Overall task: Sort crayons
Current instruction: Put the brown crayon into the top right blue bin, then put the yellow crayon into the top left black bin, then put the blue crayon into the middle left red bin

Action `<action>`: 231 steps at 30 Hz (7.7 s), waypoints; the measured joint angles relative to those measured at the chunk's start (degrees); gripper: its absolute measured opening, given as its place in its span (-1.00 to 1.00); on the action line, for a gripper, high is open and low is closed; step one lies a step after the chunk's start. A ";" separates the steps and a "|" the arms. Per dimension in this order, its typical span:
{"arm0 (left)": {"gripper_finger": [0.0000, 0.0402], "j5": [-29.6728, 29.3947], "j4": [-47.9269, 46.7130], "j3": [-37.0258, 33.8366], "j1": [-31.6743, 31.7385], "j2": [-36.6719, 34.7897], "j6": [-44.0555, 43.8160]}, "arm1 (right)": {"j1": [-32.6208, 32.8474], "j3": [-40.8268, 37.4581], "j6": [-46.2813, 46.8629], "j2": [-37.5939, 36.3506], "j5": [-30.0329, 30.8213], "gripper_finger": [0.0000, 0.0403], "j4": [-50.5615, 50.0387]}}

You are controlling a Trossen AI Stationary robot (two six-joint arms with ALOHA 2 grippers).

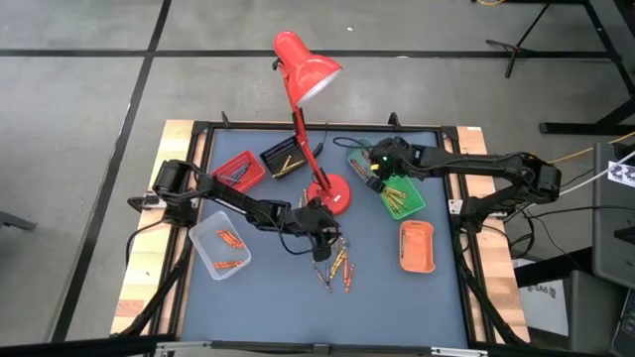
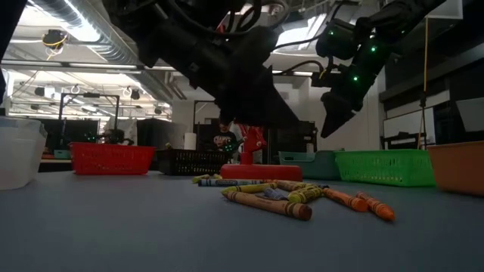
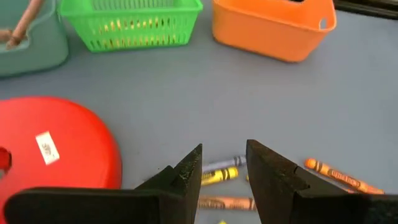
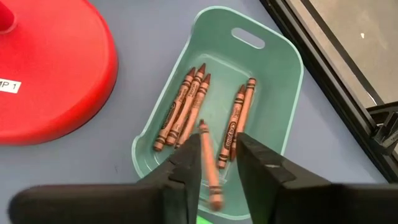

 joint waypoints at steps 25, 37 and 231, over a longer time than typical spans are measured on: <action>-0.46 -7.63 -15.12 0.00 -10.39 0.02 -12.56 | 0.02 0.02 0.20 0.00 -0.03 -0.39 -0.02; -0.46 -7.85 -16.36 -0.07 -11.72 0.04 -14.52 | 0.02 0.02 0.20 0.00 -0.04 -0.39 0.00; -0.65 -12.42 -49.40 0.00 32.75 -23.86 7.14 | 37.11 0.00 40.70 22.82 7.02 -0.79 17.27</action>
